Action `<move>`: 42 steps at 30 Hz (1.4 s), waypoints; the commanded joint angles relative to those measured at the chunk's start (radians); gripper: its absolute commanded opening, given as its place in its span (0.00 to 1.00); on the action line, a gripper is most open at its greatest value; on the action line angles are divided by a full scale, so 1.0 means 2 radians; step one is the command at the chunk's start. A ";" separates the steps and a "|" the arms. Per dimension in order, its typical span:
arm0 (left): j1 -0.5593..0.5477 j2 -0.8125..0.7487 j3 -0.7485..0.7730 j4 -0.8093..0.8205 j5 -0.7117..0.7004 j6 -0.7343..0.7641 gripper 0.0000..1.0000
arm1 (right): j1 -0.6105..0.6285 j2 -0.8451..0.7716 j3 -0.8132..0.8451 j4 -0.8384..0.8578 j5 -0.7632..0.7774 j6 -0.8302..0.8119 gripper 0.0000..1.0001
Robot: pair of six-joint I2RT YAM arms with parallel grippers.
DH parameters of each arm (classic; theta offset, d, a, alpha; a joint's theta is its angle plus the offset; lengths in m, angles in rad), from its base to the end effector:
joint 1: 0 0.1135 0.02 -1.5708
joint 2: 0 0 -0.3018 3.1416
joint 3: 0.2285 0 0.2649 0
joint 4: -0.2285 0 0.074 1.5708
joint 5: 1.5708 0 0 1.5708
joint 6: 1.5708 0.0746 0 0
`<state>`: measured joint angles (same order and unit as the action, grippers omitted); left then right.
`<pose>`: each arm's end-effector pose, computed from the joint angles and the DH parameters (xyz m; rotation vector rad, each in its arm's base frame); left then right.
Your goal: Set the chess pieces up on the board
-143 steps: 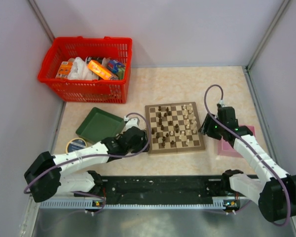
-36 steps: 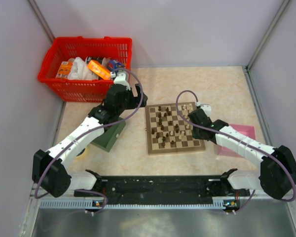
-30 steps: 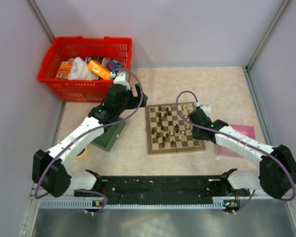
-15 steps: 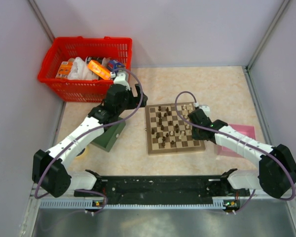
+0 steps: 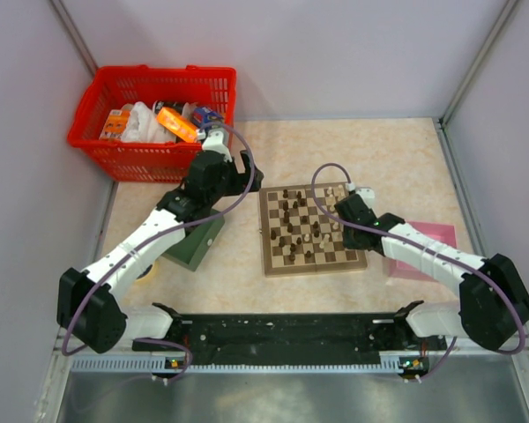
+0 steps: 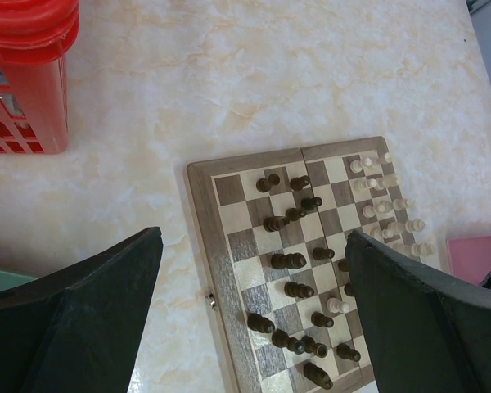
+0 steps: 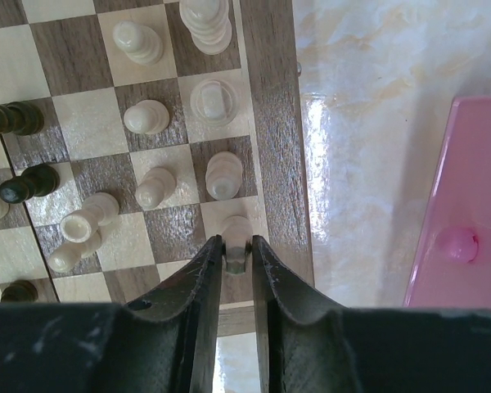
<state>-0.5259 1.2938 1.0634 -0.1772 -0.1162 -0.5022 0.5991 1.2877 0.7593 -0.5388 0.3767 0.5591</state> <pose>0.2970 -0.1624 0.3446 -0.0532 2.0169 -0.5497 0.2285 0.1228 0.1995 0.0732 2.5222 -0.0472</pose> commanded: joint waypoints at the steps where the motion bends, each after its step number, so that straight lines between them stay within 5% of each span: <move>1: 0.002 -0.019 -0.006 0.029 0.004 -0.002 0.99 | -0.003 0.004 0.008 0.006 0.006 0.002 0.22; 14: 0.004 -0.023 -0.009 0.032 0.008 -0.003 0.99 | -0.003 -0.074 0.051 -0.038 -0.008 -0.014 0.50; 22: 0.004 -0.023 -0.013 0.039 0.012 -0.006 0.99 | 0.005 -0.070 0.085 -0.029 -0.084 -0.015 0.49; 42: 0.009 -0.025 -0.012 0.036 0.011 -0.002 0.99 | 0.035 0.059 0.127 0.003 -0.099 -0.049 0.38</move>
<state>-0.5133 1.2778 1.0428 -0.1570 -0.0967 -0.5034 0.6537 1.3869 0.9627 -0.5655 0.1825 0.4854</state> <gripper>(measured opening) 0.987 0.380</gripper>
